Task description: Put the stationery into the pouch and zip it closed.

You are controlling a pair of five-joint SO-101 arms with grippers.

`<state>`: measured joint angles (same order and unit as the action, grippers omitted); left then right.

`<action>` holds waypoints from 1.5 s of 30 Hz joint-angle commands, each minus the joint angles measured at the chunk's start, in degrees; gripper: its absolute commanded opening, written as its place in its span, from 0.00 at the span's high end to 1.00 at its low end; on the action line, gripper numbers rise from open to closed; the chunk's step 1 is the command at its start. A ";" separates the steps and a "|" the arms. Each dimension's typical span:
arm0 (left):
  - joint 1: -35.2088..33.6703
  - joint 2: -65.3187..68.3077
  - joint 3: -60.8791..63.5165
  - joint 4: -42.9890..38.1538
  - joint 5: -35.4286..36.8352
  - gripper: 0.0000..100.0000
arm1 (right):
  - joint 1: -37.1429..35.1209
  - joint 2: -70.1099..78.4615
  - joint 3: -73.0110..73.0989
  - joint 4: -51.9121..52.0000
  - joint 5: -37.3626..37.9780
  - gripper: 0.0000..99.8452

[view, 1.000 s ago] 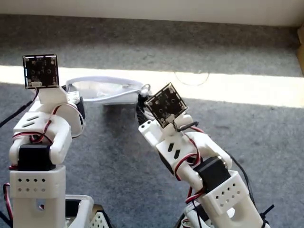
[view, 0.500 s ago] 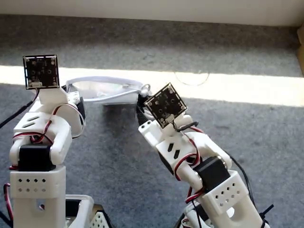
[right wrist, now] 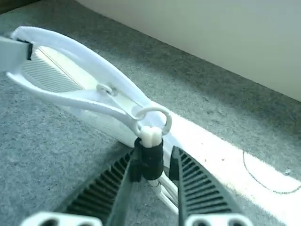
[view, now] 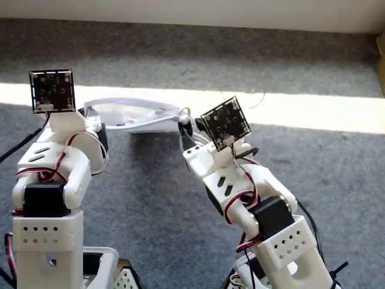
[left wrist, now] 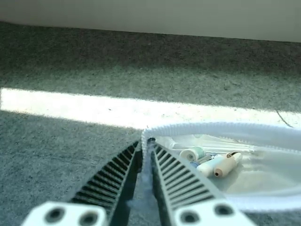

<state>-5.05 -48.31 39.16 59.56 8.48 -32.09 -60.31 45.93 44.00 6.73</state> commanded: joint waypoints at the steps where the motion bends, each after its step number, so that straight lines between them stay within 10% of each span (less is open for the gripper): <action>1: -0.48 2.51 2.95 0.00 -0.26 0.99 | -0.48 -0.92 -0.13 -1.89 -0.62 0.89; 45: -0.48 2.51 2.95 0.09 -0.26 0.99 | -4.26 -1.36 7.87 -9.71 -0.26 0.81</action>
<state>-5.05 -48.31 39.16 59.56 8.48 -35.78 -60.31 54.37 36.18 6.73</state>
